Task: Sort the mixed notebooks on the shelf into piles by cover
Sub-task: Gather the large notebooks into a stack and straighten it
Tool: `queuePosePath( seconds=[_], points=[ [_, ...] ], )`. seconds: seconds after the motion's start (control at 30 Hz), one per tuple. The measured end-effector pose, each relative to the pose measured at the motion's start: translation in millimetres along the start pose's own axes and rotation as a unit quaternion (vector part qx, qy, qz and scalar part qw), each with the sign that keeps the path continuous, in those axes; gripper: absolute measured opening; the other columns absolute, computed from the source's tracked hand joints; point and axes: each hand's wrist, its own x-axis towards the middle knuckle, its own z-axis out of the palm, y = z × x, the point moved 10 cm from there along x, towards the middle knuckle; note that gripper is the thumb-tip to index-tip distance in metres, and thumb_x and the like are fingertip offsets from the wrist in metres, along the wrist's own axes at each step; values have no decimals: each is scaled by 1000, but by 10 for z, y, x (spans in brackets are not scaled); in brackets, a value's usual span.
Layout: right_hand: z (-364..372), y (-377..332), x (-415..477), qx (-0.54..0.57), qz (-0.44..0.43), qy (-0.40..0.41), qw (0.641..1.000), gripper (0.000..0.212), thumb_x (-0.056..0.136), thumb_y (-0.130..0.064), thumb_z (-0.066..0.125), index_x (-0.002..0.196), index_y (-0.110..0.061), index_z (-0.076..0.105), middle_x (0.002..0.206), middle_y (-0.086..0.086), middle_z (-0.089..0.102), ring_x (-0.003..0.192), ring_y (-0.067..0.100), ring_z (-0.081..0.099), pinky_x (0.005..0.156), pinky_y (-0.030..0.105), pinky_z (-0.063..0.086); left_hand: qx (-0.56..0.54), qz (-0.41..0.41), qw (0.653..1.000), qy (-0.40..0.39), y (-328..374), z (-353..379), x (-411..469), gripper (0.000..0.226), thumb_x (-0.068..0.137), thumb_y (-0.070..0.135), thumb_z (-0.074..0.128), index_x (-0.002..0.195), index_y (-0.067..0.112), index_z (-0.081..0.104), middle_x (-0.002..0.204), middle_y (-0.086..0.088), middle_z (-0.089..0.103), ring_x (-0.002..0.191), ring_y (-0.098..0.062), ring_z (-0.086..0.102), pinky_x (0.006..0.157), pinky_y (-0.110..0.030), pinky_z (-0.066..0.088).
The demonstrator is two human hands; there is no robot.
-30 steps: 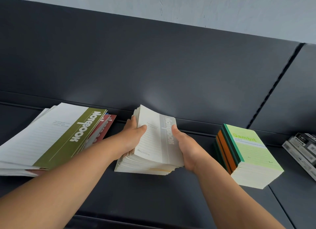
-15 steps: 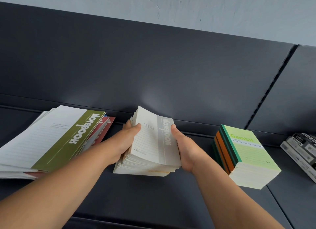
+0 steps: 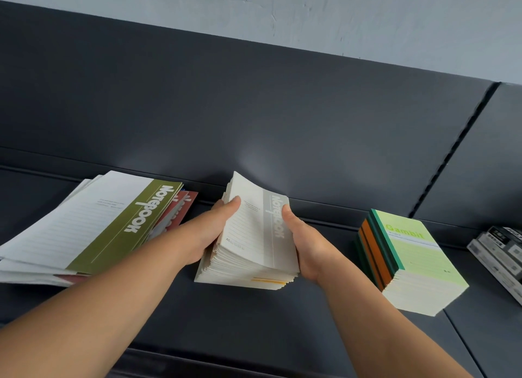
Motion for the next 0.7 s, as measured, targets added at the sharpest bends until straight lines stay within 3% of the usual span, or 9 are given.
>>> queuePosePath(
  seconds=[0.1, 0.17, 0.23, 0.3, 0.37, 0.47, 0.7],
  points=[
    [-36, -59, -58, -70, -24, 32, 997, 79, 83, -70, 52, 146, -25, 40, 136, -7, 58, 114, 22, 62, 100, 42, 49, 60, 43, 997, 6, 126, 41, -74, 65, 100, 51, 39, 155, 32, 10, 145, 10, 40, 123, -8, 38, 93, -29, 25],
    [-39, -145, -122, -110, -57, 48, 991, 72, 94, -59, 47, 153, -24, 25, 144, -7, 46, 113, 17, 51, 97, 34, 43, 103, 82, 991, 20, 213, 25, -119, 68, 99, 48, 43, 155, 31, 8, 153, 12, 30, 126, -5, 34, 100, -29, 26],
    [-72, -215, -141, -154, -93, 63, 982, 55, 99, -50, 46, 146, -25, 34, 134, -11, 50, 107, 14, 50, 92, 33, 42, 152, 109, 982, 38, 256, -25, -144, 76, 97, 49, 48, 155, 36, 1, 161, 14, 11, 145, -9, 18, 114, -34, 19],
    [-86, -289, -135, -197, -134, 77, 968, 43, 98, -47, 50, 134, -24, 46, 130, -8, 58, 108, 14, 56, 93, 33, 44, 208, 131, 968, 52, 277, -63, -145, 80, 94, 51, 51, 154, 39, -1, 163, 15, -2, 150, -10, 4, 119, -39, 11],
    [-93, -333, -123, -251, -159, 94, 950, 56, 96, -50, 52, 142, -22, 41, 143, -8, 48, 124, 15, 51, 102, 35, 41, 244, 150, 956, 62, 302, -77, -154, 83, 93, 52, 53, 154, 41, -2, 163, 15, -7, 150, -9, -3, 120, -42, 8],
    [-104, -361, -125, -345, -160, 119, 917, 78, 96, -54, 49, 157, -19, 16, 164, -3, 16, 148, 19, 26, 114, 36, 27, 274, 174, 943, 70, 358, -67, -177, 82, 93, 51, 53, 154, 41, -1, 163, 15, -9, 149, -9, -8, 121, -43, 7],
    [-78, -434, -184, -413, -179, 124, 885, 75, 97, -54, 46, 157, -21, 16, 166, -3, 3, 150, 21, 19, 114, 37, 28, 314, 168, 930, 88, 375, -102, -227, 80, 94, 53, 51, 154, 42, -1, 163, 15, -10, 150, -12, -7, 119, -45, 10]
  ],
)
